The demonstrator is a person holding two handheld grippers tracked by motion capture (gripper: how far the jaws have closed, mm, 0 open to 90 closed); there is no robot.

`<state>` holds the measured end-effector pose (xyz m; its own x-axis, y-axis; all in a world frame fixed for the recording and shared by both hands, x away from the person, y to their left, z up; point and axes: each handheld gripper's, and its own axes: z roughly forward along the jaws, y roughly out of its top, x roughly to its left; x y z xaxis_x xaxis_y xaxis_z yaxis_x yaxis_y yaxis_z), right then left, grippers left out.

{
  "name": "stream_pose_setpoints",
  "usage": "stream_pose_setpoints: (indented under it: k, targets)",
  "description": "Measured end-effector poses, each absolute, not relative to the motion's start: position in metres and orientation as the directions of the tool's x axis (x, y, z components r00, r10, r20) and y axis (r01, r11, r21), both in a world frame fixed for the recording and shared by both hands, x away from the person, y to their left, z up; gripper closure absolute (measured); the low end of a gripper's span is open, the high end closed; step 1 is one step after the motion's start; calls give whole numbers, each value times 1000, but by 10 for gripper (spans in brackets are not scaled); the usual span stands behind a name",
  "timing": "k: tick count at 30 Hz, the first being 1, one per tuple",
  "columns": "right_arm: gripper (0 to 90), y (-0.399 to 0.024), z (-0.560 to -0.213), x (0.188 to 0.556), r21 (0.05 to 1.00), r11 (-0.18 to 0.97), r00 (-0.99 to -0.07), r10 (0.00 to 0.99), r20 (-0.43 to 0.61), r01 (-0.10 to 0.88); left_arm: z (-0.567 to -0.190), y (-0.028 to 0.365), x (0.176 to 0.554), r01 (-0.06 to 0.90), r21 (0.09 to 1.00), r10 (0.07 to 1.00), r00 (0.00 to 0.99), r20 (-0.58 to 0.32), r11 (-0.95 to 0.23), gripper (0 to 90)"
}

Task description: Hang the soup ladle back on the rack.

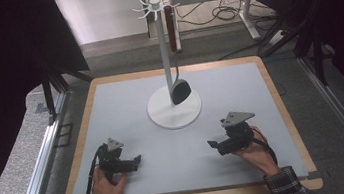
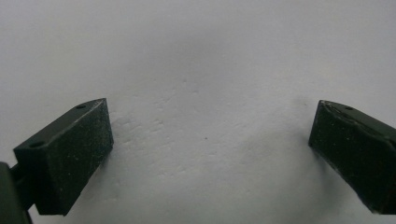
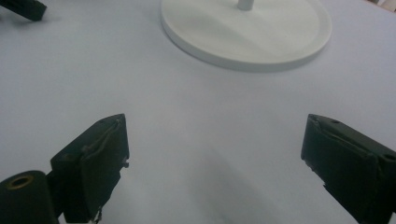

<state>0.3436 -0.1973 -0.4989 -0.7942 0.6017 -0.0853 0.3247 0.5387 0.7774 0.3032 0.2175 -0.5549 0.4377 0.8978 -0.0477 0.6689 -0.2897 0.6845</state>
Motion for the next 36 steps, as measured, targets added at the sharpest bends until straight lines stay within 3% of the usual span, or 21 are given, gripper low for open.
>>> stream_pose_setpoints:
  k: [18,36]
  targets:
    - [2,-226,-520,330,736,555,-763,642,-83,387,-555,217,303,669,685,898,438,-48,-290,1]
    - [0,-232,-535,332,692,571,-759,649,-52,441,-555,217,303,668,687,899,435,-50,-286,1]
